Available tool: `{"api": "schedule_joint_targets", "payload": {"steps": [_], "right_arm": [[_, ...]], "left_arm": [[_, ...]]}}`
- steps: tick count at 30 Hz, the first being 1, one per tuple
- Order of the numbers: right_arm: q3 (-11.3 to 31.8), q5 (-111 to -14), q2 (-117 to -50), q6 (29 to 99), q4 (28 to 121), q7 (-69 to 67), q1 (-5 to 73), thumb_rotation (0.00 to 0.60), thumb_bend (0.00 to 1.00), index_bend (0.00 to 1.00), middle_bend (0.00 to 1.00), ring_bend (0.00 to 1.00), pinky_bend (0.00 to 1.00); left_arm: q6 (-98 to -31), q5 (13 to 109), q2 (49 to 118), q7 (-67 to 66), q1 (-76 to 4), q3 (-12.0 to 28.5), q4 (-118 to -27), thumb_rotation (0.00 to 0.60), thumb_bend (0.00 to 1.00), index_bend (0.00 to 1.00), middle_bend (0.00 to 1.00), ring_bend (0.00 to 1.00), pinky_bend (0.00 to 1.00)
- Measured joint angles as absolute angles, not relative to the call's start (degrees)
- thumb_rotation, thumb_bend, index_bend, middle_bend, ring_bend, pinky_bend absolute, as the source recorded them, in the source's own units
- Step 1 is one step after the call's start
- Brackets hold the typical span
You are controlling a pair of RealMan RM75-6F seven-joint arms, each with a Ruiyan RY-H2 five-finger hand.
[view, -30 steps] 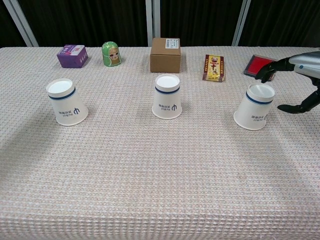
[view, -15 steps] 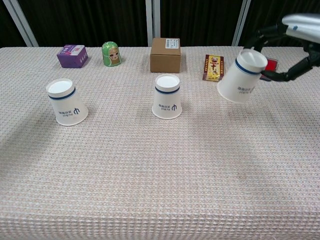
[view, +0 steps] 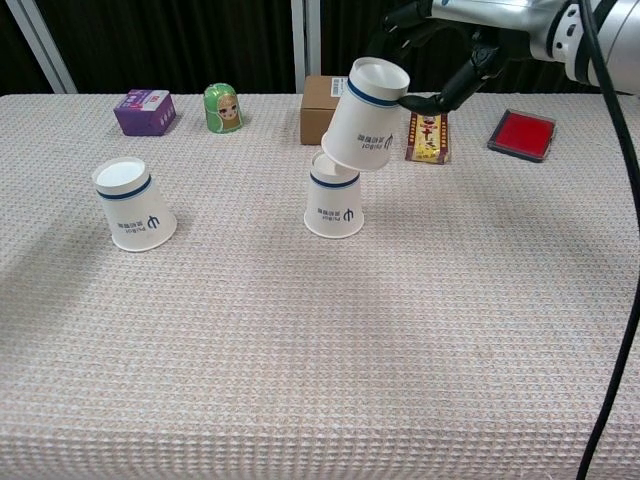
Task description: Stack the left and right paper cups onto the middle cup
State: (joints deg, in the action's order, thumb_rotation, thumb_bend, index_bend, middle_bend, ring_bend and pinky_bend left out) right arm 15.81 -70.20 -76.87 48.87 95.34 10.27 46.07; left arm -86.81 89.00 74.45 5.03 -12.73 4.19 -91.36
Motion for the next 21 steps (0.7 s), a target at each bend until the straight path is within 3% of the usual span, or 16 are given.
{"api": "schedule_joint_targets", "payload": {"steps": [15,18,21], "right_arm": [[15.61,-62.47,-79.7,44.53,92.9,15.94,52.02,0.6,0.41,0.46,0.35,0.18,0.18],[15.16,-60.39,-80.14,43.44,92.26,18.01,53.62,0.6,0.41,0.42,0.32,0.18,0.18],[14.36,-57.86,-81.12,42.51,91.27,20.53,55.34,0.6,0.41,0.3,0.26,0.14,0.15]], "left_arm": [[-85.85,88.48,74.86,4.99,-12.7,4.4,-91.02,0.6,0.0,0.29,0.19,0.13,0.16],[-85.55,88.52,74.79,4.96,-12.84,4.43,-91.17,0.6,0.0,0.29,0.19,0.13,0.16],[-85.21,88.51,74.65,5.12,-12.91,4.37,-91.36,0.6,0.0,0.28,0.19,0.13,0.16]]}}
